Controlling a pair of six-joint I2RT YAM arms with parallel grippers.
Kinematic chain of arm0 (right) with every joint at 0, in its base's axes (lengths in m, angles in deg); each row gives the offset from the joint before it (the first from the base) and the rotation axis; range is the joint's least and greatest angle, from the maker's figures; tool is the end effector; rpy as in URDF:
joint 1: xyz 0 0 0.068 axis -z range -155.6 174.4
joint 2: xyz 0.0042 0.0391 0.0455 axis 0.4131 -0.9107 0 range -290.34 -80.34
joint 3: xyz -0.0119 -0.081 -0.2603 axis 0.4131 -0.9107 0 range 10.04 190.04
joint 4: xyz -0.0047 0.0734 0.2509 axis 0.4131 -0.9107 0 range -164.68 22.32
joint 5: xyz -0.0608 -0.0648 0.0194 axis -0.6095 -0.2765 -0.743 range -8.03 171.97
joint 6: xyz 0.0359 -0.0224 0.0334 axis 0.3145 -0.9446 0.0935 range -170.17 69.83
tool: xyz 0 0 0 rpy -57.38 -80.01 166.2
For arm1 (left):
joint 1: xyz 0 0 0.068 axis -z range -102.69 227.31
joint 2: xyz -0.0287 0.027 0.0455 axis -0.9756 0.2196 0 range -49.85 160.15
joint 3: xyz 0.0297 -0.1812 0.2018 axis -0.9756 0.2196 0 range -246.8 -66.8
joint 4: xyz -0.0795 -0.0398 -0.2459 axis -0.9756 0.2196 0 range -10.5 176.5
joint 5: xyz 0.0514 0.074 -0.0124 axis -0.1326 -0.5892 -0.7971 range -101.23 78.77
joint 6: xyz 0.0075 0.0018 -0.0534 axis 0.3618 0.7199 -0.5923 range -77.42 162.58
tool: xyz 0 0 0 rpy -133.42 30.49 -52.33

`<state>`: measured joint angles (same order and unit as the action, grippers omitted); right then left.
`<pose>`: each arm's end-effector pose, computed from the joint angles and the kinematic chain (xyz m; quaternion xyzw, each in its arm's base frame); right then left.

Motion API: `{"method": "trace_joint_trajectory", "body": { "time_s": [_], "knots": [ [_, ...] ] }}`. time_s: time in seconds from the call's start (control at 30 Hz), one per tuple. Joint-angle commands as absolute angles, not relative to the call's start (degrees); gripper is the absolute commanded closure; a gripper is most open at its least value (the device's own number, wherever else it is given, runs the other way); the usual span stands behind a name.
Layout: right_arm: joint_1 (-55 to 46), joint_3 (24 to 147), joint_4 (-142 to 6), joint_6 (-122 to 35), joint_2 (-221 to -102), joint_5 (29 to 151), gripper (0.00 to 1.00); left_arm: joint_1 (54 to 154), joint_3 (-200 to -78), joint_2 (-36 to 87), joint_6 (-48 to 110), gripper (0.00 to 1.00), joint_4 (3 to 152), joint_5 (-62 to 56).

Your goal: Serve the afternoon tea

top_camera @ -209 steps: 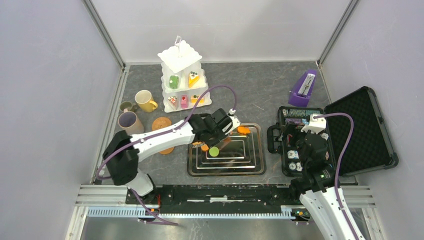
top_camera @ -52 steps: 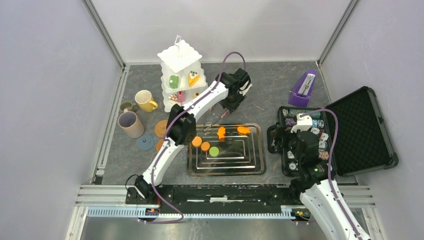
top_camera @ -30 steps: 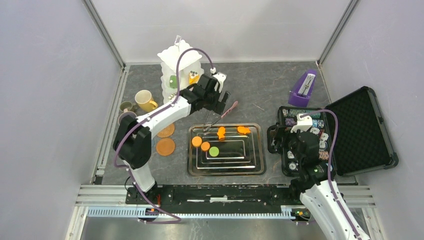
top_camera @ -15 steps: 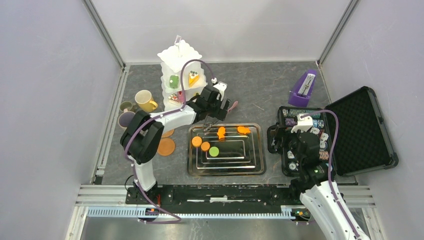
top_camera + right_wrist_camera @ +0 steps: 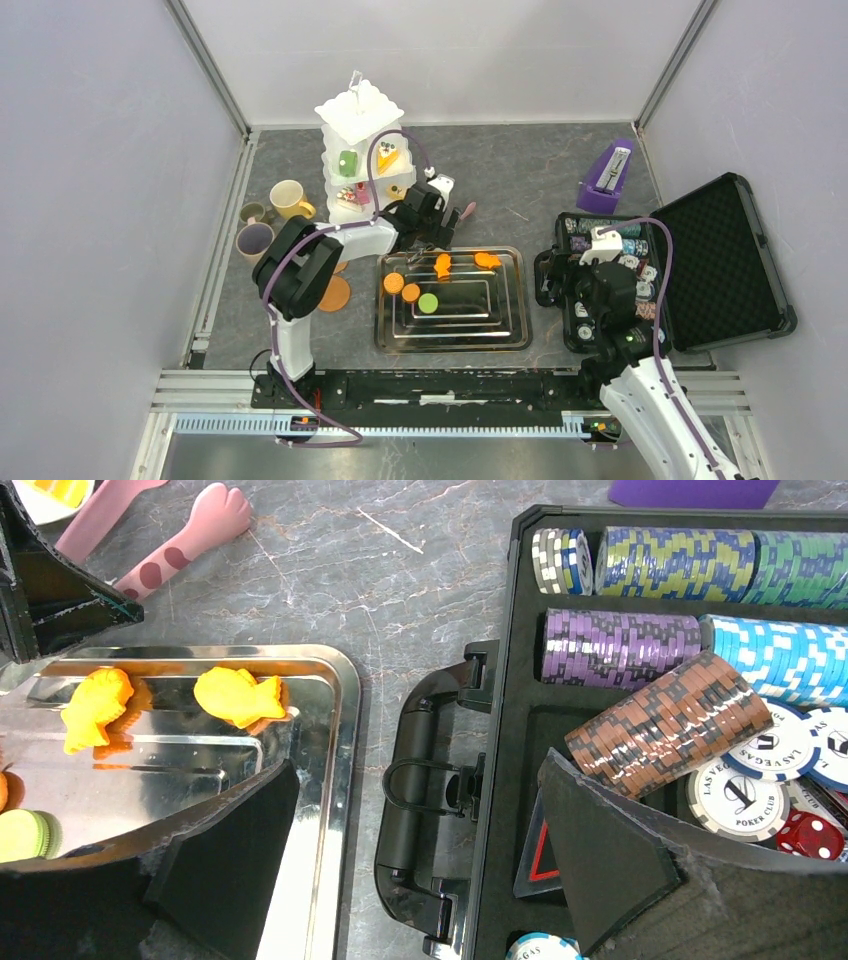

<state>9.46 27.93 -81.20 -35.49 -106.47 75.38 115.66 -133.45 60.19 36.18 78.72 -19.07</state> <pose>0.1321 0.0309 0.2136 0.0304 0.8265 0.0971 0.5536 0.3248 -0.2506 0.1628 0.2251 0.8858 -0.0948 0.3946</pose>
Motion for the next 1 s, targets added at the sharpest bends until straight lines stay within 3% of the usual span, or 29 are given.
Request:
{"method": "trace_joint_trajectory", "body": {
  "time_s": [0.0,0.43,0.97],
  "knots": [
    [9.54,27.2,-77.84,-36.11,-107.19,75.33,0.02,115.9,-133.16,61.41,37.54,0.0,74.65,-20.22],
    [9.54,26.04,-76.66,-36.16,-108.21,75.72,0.02,116.67,-129.37,62.47,39.14,0.08,70.52,-21.14],
    [9.55,26.15,-77.42,-35.77,-106.91,75.56,0.02,117.65,-131.42,55.09,36.21,0.33,75.74,-26.21]
  ]
}}
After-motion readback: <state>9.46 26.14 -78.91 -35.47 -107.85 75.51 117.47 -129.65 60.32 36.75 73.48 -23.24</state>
